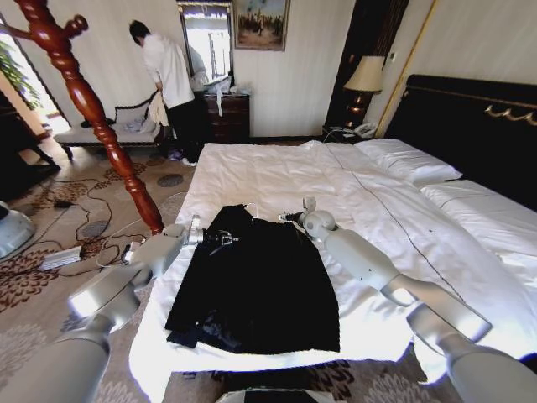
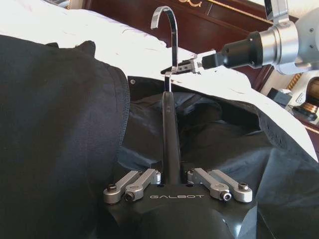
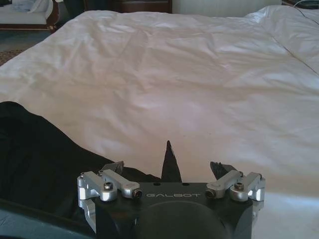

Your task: Pick up the clothes from the bed and hang them on the clothes hanger.

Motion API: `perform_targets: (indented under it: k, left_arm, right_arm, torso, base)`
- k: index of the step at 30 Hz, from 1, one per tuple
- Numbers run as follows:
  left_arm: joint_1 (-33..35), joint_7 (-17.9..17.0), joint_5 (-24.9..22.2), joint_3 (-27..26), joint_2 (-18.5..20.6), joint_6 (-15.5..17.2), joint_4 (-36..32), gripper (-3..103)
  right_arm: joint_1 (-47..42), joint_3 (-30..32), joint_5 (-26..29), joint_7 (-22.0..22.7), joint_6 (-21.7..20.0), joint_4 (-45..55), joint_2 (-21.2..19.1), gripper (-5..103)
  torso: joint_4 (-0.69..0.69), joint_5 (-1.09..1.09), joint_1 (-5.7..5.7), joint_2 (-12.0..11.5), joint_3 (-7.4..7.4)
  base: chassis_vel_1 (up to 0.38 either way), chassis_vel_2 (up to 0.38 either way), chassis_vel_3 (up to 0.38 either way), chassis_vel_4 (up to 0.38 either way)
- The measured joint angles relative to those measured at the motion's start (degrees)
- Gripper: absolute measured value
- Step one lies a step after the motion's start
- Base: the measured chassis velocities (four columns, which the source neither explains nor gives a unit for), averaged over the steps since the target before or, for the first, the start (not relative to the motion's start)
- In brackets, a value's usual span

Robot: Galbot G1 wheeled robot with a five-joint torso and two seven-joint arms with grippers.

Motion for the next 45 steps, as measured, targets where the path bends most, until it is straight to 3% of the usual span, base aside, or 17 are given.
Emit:
perform_targets:
  k: [8, 11, 15, 16, 19, 21, 25, 26, 30, 31, 34, 35, 37, 45]
  left_arm:
    - [0.1, 0.1, 0.2, 0.8, 0.1, 0.0, -0.1, 16]
    - [0.1, 0.1, 0.2, 0.6, -0.2, 0.1, 0.2, 16]
    - [0.2, 0.1, 0.3, 0.6, -0.2, 0.2, 0.2, 16]
    - [0.2, 0.2, 0.3, 0.6, -0.1, 0.2, 0.1, 16]
    - [0.3, 0.3, 0.4, 0.6, 0.0, 0.2, 0.1, 16]
    - [0.4, 0.3, 0.4, 0.7, 0.0, 0.3, 0.2, 16]
    - [0.4, 0.3, 0.4, 0.7, -0.1, 0.4, 0.2, 16]
    - [0.4, 0.3, 0.4, 0.7, -0.2, 0.4, 0.2, 16]
    - [0.4, 0.3, 0.4, 0.7, -0.4, 0.4, 0.5, 16]
    - [0.4, 0.3, 0.4, 0.6, -0.5, 0.5, 0.6, 16]
    - [0.4, 0.2, 0.4, 0.6, -0.5, 0.6, 0.6, 16]
    - [0.4, 0.1, 0.4, 0.6, -0.4, 0.6, 0.4, 16]
    - [0.4, 0.1, 0.2, 0.6, -0.3, 0.7, 0.1, 16]
    - [0.4, -0.5, -1.5, 0.5, -1.4, 1.6, 0.3, 16]
  right_arm:
    - [0.6, -0.3, 0.0, 1.0, -1.2, -3.0, 2.5, 94]
    - [0.9, -0.4, 0.3, 1.5, -1.8, -4.6, 3.8, 78]
    - [1.0, 0.2, 0.7, 3.0, -2.5, -6.2, 4.8, 71]
    - [1.0, 0.5, 0.8, 3.2, -2.7, -6.7, 4.9, 61]
    - [0.9, 0.6, 0.2, 3.3, -2.8, -7.5, 5.0, 61]
    - [0.9, 0.7, 0.0, 3.4, -2.8, -8.6, 5.1, 44]
    - [0.8, 0.7, 0.7, 3.5, -3.2, -8.7, 5.1, 39]
    - [0.7, 0.7, 0.8, 3.5, -3.2, -8.7, 5.0, 23]
    - [0.4, 0.8, 0.9, 3.6, -3.3, -8.5, 5.0, 18]
    - [0.3, 0.8, 1.0, 3.7, -3.3, -8.3, 4.8, 7]
    - [0.1, 1.0, 1.1, 3.9, -3.0, -7.6, 4.4, 7]
    - [0.1, 1.0, 1.2, 4.1, -2.8, -7.3, 4.3, 1]
    - [-0.1, 1.1, 1.9, 5.0, -2.5, -6.2, 3.9, 0]
    - [-1.5, 1.7, 5.0, 8.1, -2.5, -0.3, 1.9, 0]
  torso:
    - [0.02, 0.00, 0.00, 0.0, -0.01]
    - [-0.01, 0.00, -0.01, 0.0, -0.01]
    - [0.01, 0.00, 0.00, 0.0, 0.00]
    - [0.00, -0.01, 0.00, 0.0, -0.01]
    - [-0.01, 0.00, -0.01, 0.0, -0.01]
    - [-0.02, 0.00, -0.01, 0.0, 0.00]
    - [0.01, 0.00, 0.00, 0.0, 0.00]
    - [0.01, 0.00, -0.01, 0.0, -0.01]
    - [0.00, 0.00, -0.01, 0.0, -0.01]
    - [0.00, 0.01, -0.01, 0.0, 0.00]
    - [0.00, 0.00, -0.01, 0.0, -0.01]
    - [0.00, 0.00, -0.01, 0.0, 0.00]
    - [0.00, 0.00, -0.01, 0.0, -0.01]
    - [-0.02, 0.01, -0.01, 0.0, 0.00]
  base:
    - [0.000, 0.000, 0.000, 0.000]
    - [0.000, 0.000, 0.000, 0.000]
    - [0.000, 0.000, 0.000, 0.000]
    - [0.000, 0.000, 0.000, 0.000]
    - [0.000, 0.000, 0.000, 0.000]
    - [0.000, 0.000, 0.000, 0.000]
    - [0.000, 0.000, 0.000, 0.000]
    - [0.000, 0.000, 0.000, 0.000]
    - [0.000, 0.000, 0.000, 0.000]
    - [0.000, 0.000, 0.000, 0.000]
    - [0.000, 0.000, 0.000, 0.000]
    - [0.000, 0.000, 0.000, 0.000]
    - [0.000, 0.000, 0.000, 0.000]
    - [0.000, 0.000, 0.000, 0.000]
